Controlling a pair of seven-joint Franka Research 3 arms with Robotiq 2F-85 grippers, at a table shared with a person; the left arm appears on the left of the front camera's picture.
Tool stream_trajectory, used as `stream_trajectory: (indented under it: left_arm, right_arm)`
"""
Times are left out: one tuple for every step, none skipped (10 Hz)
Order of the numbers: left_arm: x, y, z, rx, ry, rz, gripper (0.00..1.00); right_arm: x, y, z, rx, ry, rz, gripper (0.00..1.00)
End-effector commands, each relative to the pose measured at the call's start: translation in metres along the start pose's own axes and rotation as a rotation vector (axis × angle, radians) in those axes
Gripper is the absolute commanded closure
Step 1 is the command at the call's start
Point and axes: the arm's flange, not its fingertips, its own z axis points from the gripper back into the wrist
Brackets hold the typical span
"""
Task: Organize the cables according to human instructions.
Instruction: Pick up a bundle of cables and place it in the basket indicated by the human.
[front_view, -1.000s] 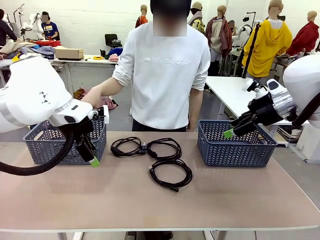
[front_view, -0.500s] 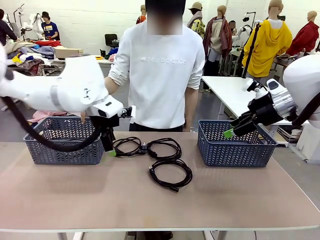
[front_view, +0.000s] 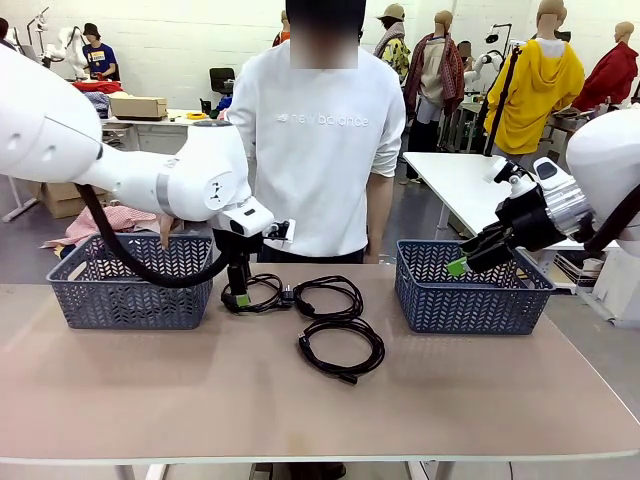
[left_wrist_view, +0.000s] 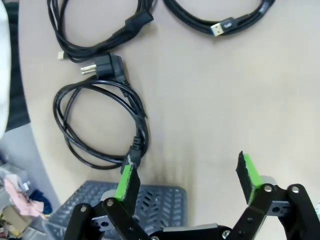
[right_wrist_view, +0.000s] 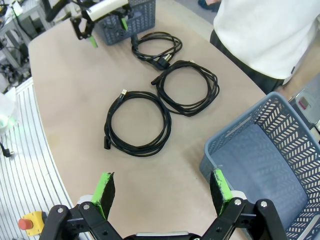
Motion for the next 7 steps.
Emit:
stream_trajectory:
  left_arm:
    - [0.0075,0.0121,-0.0044,-0.008,0.036,0.014,0.00]
    - [0.0070,0.0148,-0.0073,-0.014,0.038,0.017,0.00]
    - [0.0053,0.0135,-0.0065,-0.016,0.044,0.027,0.00]
    - [0.0062,0.0101,-0.0126,-0.010,0.012,0.002,0.00]
    - [0.0062,0.0101,-0.0126,-0.010,0.012,0.002,0.00]
    - [0.0062,0.0101,-0.0126,-0.010,0.012,0.002,0.00]
    - [0.0062,0.0101,-0.0126,-0.010,0.012,0.002,0.00]
  right_arm:
    - [0.0000,-0.0034,-0.0019,0.009,-0.027,0.020,0.00]
    - [0.0000,-0.0034,-0.0019,0.009,-0.027,0.020,0.00]
    - [0.0000,-0.0034,-0.0019,0.009,-0.027,0.020,0.00]
    - [0.0000,-0.0034,-0.0019,0.009,-0.027,0.020,0.00]
    - [0.0000,-0.0034,-0.0019,0.009,-0.027,0.020,0.00]
    - [0.0000,-0.0034,-0.0019,0.009,-0.027,0.020,0.00]
    - [0.0000,-0.0034,-0.0019,0.009,-0.027,0.020,0.00]
